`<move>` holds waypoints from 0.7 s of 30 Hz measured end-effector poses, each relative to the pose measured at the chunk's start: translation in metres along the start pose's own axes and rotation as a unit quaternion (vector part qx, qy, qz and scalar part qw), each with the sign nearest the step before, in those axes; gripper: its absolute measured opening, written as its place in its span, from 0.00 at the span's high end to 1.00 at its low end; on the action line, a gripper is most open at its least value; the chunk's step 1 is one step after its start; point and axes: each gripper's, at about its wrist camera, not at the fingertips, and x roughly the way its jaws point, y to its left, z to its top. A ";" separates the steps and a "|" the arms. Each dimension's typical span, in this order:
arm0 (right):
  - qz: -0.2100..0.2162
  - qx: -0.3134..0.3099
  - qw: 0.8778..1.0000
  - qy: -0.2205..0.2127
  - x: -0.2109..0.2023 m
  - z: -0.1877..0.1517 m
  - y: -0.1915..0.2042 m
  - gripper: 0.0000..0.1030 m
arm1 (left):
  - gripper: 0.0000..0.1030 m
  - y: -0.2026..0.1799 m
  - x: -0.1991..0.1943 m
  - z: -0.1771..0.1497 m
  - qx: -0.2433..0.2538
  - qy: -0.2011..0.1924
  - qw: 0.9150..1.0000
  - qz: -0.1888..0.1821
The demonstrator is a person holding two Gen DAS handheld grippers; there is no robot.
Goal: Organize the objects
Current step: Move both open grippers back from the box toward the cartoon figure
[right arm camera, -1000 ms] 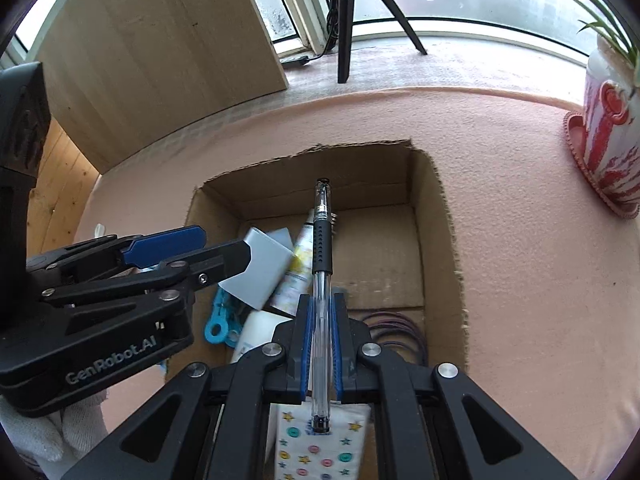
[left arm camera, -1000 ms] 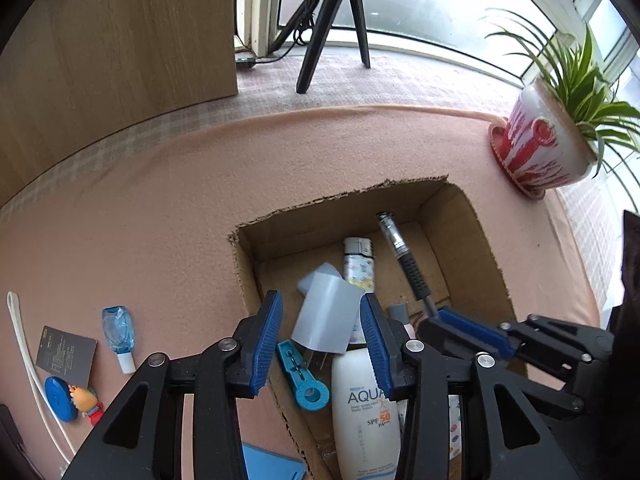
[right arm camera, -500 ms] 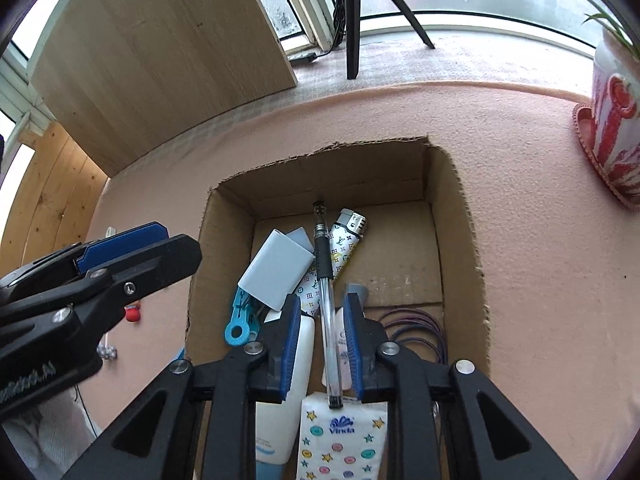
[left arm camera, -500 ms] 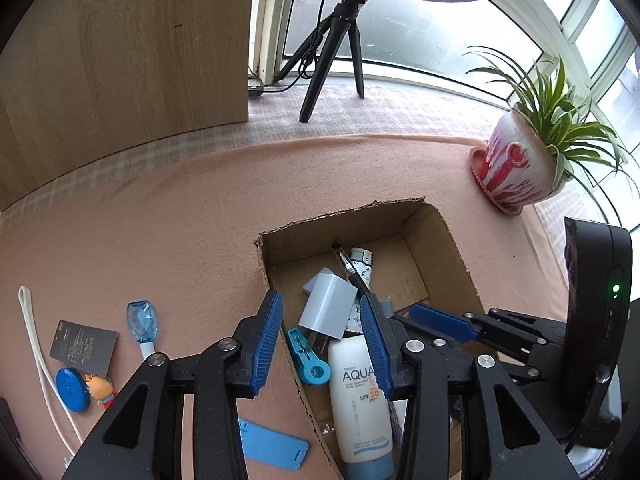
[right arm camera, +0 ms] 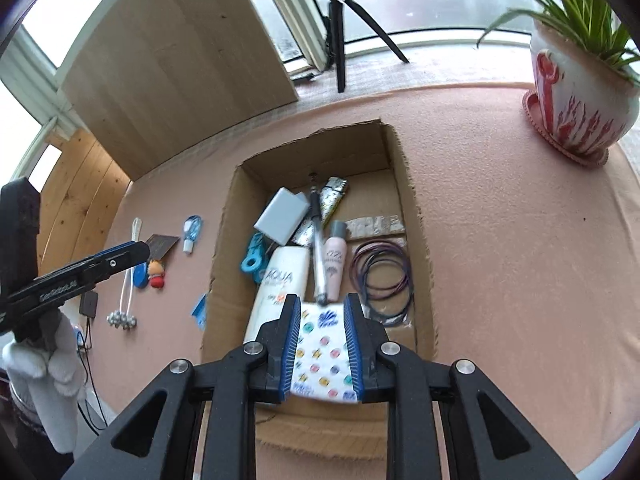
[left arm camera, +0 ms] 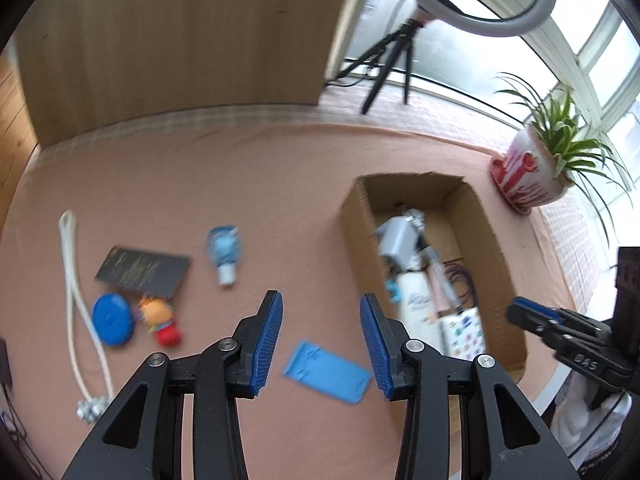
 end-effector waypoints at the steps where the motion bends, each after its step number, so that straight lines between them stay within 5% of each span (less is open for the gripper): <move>1: 0.003 -0.010 1.000 -0.004 -0.002 -0.005 0.008 0.80 | 0.58 0.010 -0.003 -0.006 -0.008 0.001 1.000 0.004; 12: 0.015 -0.081 0.994 -0.075 -0.006 -0.029 0.089 0.74 | 0.58 0.094 -0.028 -0.053 -0.056 0.008 0.998 0.026; 21: 0.038 -0.059 0.997 -0.033 0.016 -0.030 0.124 0.74 | 0.58 0.128 -0.016 -0.018 -0.066 0.009 0.997 0.031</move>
